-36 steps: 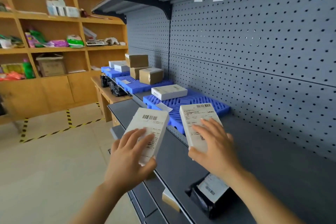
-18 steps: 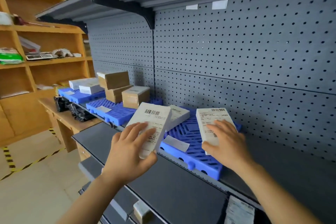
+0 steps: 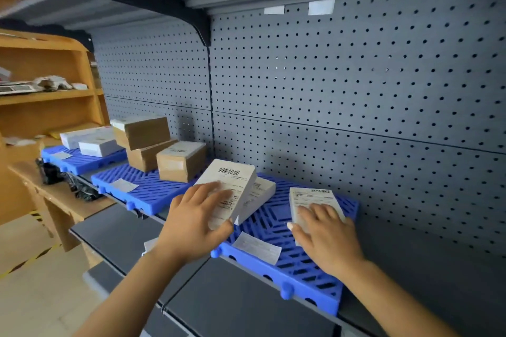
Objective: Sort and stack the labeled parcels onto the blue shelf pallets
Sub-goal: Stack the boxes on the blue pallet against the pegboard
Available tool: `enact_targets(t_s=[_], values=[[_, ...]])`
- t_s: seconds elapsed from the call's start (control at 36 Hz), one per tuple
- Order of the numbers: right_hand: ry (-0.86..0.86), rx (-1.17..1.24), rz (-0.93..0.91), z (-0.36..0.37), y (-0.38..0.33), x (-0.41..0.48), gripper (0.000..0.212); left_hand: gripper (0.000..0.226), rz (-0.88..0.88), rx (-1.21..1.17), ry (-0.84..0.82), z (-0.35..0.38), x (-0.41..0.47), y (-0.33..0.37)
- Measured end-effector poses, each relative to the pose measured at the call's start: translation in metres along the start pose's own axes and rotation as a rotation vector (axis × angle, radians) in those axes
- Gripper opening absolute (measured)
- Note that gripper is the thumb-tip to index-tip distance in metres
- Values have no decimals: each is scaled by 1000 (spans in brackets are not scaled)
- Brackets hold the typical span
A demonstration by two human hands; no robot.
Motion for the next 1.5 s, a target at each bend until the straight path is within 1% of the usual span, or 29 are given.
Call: enact_targets(t_s=[0.06,0.11,0.17,0.25,0.36,0.47,0.53,0.61,0.83,0.94,1.0,1.06,1.17,1.22,1.31,1.39,1.5], values=[[-4,15,-12,2,1,2,87,65,2,7,-14,7,9,0],[5,26,-15,2,1,2,97,67,9,9,-19,14,16,2],[9,25,-11,3,2,2,101,71,12,11,-30,19,22,2],[7,39,-13,2,2,1,95,73,25,24,-52,26,29,-1],[-18,46,-10,4,3,1,93,71,20,-1,-74,36,34,-7],[-30,33,10,5,5,1,74,65,46,-13,-33,43,36,-11],[-21,38,30,4,7,3,69,71,87,32,-50,49,39,-11],[-27,41,57,5,8,5,65,82,139,86,-108,58,48,-14],[-21,21,60,4,5,7,63,81,218,68,-140,80,80,-23],[-42,8,112,3,3,6,58,77,257,45,-123,86,89,-24],[-82,3,137,5,2,7,68,75,271,23,-115,87,92,-25],[-90,8,136,9,3,8,85,77,289,-2,-131,89,95,-26],[-118,-11,193,8,4,9,106,91,325,-58,-181,89,98,-25],[-118,-2,232,4,4,7,112,95,357,-58,-165,85,97,-24],[-95,14,268,-5,6,0,110,94,382,-95,-138,74,96,-21],[-36,28,290,-19,9,-12,99,83,455,-160,-81,59,97,-6],[2,10,347,-37,22,-34,92,81,552,-322,-118,53,101,22]])
Point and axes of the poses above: each hand's wrist, its own x-axis towards the middle knuckle, its own z-axis out of the palm, y = z × x, the point moved 9 cm from there along x, towards the middle knuckle, and after that the axes turned 14 degrees about z, right-handed, at the moved point
